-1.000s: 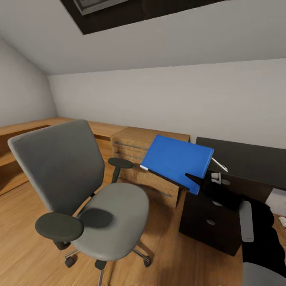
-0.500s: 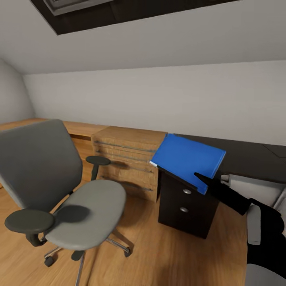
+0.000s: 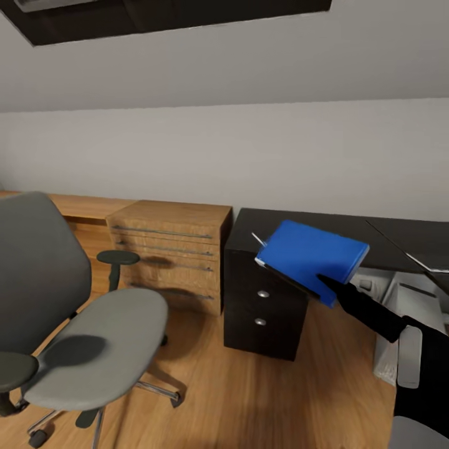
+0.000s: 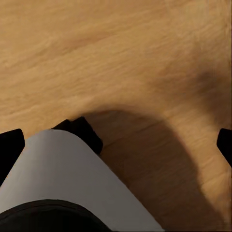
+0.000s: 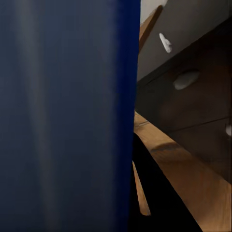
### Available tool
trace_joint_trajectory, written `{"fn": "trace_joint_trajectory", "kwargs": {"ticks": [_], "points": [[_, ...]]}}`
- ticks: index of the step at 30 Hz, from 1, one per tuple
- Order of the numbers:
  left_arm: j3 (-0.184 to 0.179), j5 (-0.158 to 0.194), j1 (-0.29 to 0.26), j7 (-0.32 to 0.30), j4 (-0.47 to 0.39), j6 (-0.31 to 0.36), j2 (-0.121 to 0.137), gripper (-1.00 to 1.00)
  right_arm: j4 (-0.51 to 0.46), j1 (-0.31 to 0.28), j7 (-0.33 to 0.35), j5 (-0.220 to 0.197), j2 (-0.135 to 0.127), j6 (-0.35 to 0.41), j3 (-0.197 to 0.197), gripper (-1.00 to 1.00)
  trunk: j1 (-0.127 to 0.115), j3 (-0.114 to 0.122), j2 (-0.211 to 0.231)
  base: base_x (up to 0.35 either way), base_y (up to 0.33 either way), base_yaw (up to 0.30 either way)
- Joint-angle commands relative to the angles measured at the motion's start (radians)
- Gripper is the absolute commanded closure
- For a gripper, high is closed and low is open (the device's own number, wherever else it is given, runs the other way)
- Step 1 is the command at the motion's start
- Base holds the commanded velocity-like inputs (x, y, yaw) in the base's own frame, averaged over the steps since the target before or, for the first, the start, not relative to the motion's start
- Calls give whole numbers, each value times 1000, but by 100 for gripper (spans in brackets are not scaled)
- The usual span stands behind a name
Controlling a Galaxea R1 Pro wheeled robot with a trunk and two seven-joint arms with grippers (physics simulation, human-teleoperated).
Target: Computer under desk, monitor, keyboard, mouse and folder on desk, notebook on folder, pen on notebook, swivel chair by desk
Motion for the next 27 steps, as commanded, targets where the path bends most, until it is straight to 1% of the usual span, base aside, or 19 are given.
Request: {"fn": "trace_joint_trajectory", "kwargs": {"ticks": [1,2,5,6,9,12,13,14,15,18,19,22,23,24,26,27], "points": [[-11,4,-3,4,-3,5,1,-100,-6,-1,8,5,1,4,-4,100,0,-1,0,-1,-2,-299],[-32,-7,-10,5,-3,5,3,-100,-15,-1,6,5,2,4,-6,100,0,-1,0,-1,-1,-299],[-55,-33,-18,4,-3,5,5,-100,-23,-1,5,5,2,4,-8,100,0,-1,0,0,-1,-299],[-70,-67,-27,3,-2,5,2,-100,-30,-1,4,4,2,4,-9,100,0,-1,0,0,0,-299],[-82,-82,-38,3,-2,6,-1,-100,-32,-1,3,4,3,4,-9,100,0,-1,0,0,0,-299],[-112,-92,-57,5,-4,6,-2,-100,-34,-1,3,4,3,4,-9,100,0,-1,0,0,0,-299],[-128,-94,-64,7,-10,6,0,-100,-34,-1,3,4,3,4,-9,100,0,-1,0,0,0,-299],[-135,-95,-67,8,-15,8,1,-100,-34,-1,3,4,3,4,-9,100,-4,2,7,0,0,-299],[-146,-96,-78,10,-28,23,0,-100,-34,-1,1,5,3,4,-9,100,-8,5,14,0,0,-297],[-160,-98,-112,14,-44,79,-2,-100,-33,-1,-3,5,4,4,-10,100,-19,15,35,0,0,-290],[-167,-99,-143,18,-50,124,-5,-100,-33,-1,-5,4,4,4,-10,100,-23,18,42,0,0,-218],[-173,-100,-193,24,-55,178,-7,-100,-32,-2,-7,4,4,4,-16,100,-35,27,63,0,0,-142],[-176,-100,-211,26,-56,193,-7,-100,-32,-2,-8,4,4,4,-25,100,-38,30,70,0,0,-71],[-184,-101,-246,31,-55,219,-8,-100,-32,-2,-8,3,3,4,-30,100,-42,34,77,0,0,-57],[-190,-101,-282,36,-49,246,-9,-100,-32,-2,-9,3,4,4,-36,100,-50,40,91,0,0,-41],[-193,-100,-316,41,-39,271,-13,-100,-31,-5,-15,4,5,4,-40,100,-54,43,98,0,0,-23]]}}
